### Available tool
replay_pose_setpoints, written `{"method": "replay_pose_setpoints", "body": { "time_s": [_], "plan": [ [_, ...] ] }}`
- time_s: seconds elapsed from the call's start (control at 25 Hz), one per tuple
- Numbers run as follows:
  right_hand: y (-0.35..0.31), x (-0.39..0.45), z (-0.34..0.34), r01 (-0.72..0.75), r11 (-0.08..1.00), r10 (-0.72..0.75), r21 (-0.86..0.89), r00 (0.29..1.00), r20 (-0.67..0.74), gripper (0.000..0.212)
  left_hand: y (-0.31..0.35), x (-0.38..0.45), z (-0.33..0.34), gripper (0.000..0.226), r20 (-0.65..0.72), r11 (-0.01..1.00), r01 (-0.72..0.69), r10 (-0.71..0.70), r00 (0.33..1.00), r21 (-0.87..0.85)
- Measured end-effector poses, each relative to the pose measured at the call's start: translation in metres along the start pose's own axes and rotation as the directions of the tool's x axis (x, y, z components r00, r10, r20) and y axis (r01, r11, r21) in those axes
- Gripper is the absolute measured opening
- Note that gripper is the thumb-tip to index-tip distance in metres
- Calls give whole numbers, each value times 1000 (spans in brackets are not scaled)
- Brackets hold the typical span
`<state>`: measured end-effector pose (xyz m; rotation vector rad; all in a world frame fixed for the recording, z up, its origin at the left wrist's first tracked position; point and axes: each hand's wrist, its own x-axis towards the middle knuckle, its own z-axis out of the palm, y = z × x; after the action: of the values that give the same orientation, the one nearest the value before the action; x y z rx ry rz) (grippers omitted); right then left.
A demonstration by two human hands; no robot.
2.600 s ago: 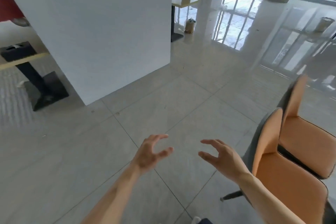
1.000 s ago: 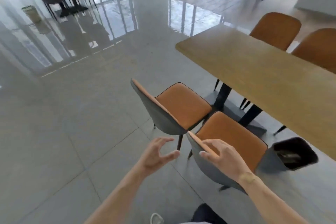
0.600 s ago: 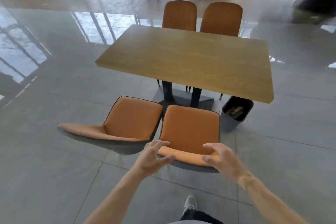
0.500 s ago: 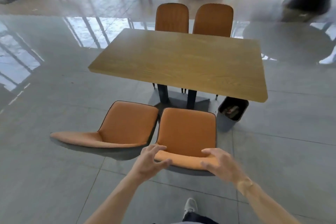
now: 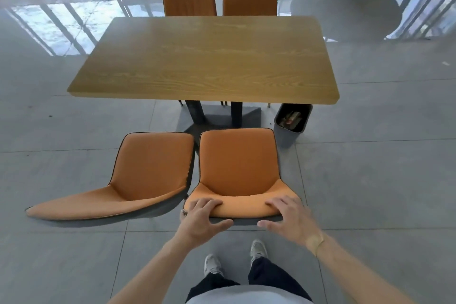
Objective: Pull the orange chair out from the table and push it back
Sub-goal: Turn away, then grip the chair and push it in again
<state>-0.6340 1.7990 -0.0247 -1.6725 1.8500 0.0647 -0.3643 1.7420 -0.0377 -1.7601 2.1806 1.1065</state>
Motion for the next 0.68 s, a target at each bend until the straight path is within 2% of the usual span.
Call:
{"method": "replay_pose_setpoints", "body": {
  "time_s": [0.08, 0.28, 0.68],
  "plan": [
    [-8, 3, 7, -50, 996, 51, -70, 999, 12, 91, -2, 0, 3, 79, -18, 1000, -19, 19, 1000, 9],
    [-17, 11, 18, -115, 987, 118, -110, 993, 12, 98, -8, 3, 10, 86, -72, 993, -62, 70, 995, 102],
    [-18, 35, 5, -130, 988, 125, -83, 990, -59, 102, -5, 39, -2, 84, -164, 985, -102, 125, 978, 140]
  ]
}}
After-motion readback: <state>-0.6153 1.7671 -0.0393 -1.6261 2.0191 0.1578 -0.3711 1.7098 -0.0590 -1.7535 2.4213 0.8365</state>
